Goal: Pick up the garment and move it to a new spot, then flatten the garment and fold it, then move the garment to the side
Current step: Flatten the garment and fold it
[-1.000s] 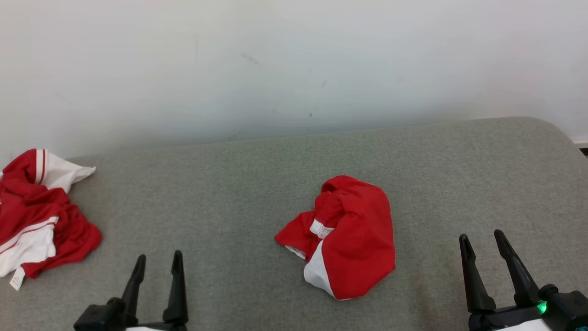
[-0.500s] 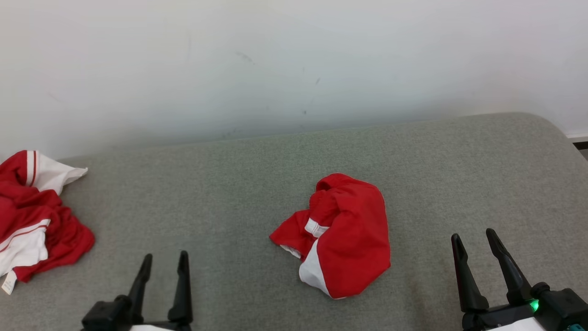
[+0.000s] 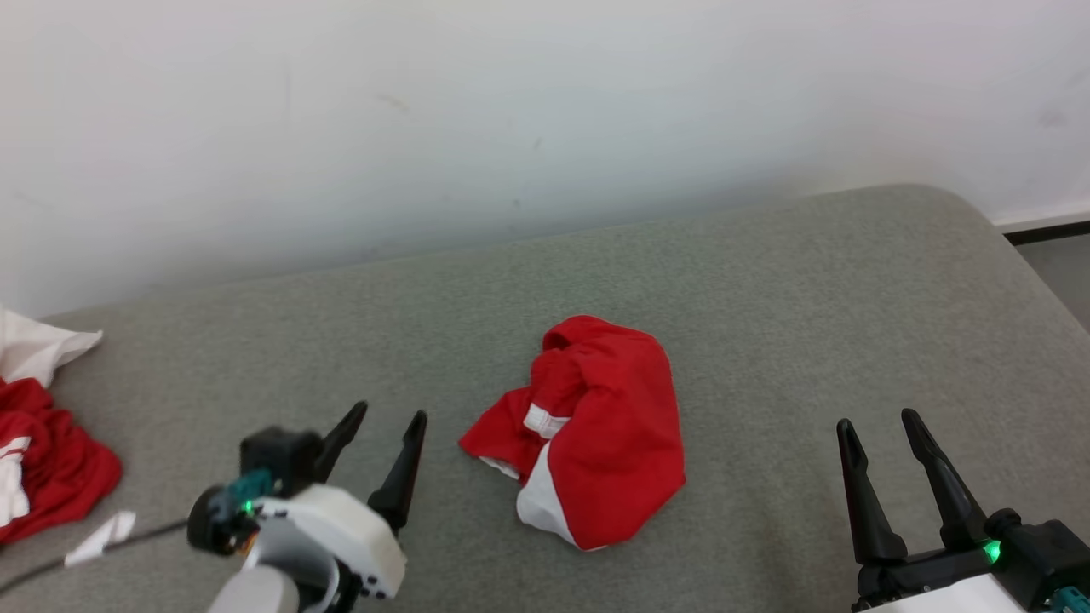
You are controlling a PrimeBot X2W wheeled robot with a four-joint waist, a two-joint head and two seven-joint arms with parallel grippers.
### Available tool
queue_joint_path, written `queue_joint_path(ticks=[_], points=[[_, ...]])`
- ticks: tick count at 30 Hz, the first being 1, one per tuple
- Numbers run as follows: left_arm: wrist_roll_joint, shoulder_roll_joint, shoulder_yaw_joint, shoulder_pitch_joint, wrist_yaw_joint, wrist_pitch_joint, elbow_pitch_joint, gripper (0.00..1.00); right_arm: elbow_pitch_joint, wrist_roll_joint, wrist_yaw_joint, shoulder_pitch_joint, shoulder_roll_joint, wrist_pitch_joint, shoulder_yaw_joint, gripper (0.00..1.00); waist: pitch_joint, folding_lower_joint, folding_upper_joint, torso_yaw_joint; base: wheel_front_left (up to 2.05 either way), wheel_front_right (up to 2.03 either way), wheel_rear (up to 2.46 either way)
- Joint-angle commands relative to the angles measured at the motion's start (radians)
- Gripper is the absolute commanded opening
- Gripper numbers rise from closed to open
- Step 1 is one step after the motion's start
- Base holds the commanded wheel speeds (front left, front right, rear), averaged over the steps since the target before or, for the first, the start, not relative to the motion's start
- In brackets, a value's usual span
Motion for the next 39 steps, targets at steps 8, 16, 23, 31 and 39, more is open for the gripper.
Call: queue_joint_path(ticks=[8,16,23,31,39], points=[[-0.39,0.203,-0.237,-0.203,-0.003,0.305,0.012,1.0,-0.008,0.005,-0.002,-0.04,0.016,0.001,-0.001,1.0,0.06,0.0,0.0,-0.111,0.0,0.0,0.0],[-0.649,0.411,-0.454,-0.338,-0.004,0.535,-0.032,1.0,-0.011,0.011,-0.002,-0.067,0.036,0.001,-0.009,1.0,0.119,0.0,0.0,-0.202,0.0,0.0,0.0],[-0.741,0.49,-0.575,-0.417,-0.003,0.539,-0.017,1.0,-0.016,0.015,-0.002,-0.09,0.048,0.001,-0.003,1.0,0.151,0.0,0.0,-0.256,0.0,0.0,0.0],[-0.836,0.533,-0.71,-0.491,-0.003,0.505,0.0,1.0,-0.017,0.019,-0.002,-0.088,0.057,0.001,-0.011,1.0,0.168,0.0,0.0,-0.289,0.0,0.0,0.0],[-0.899,0.555,-0.82,-0.556,-0.003,0.449,-0.025,0.0,-0.018,0.013,-0.002,-0.08,0.06,0.001,-0.024,1.0,0.162,0.0,0.0,-0.261,0.0,0.0,0.0]])
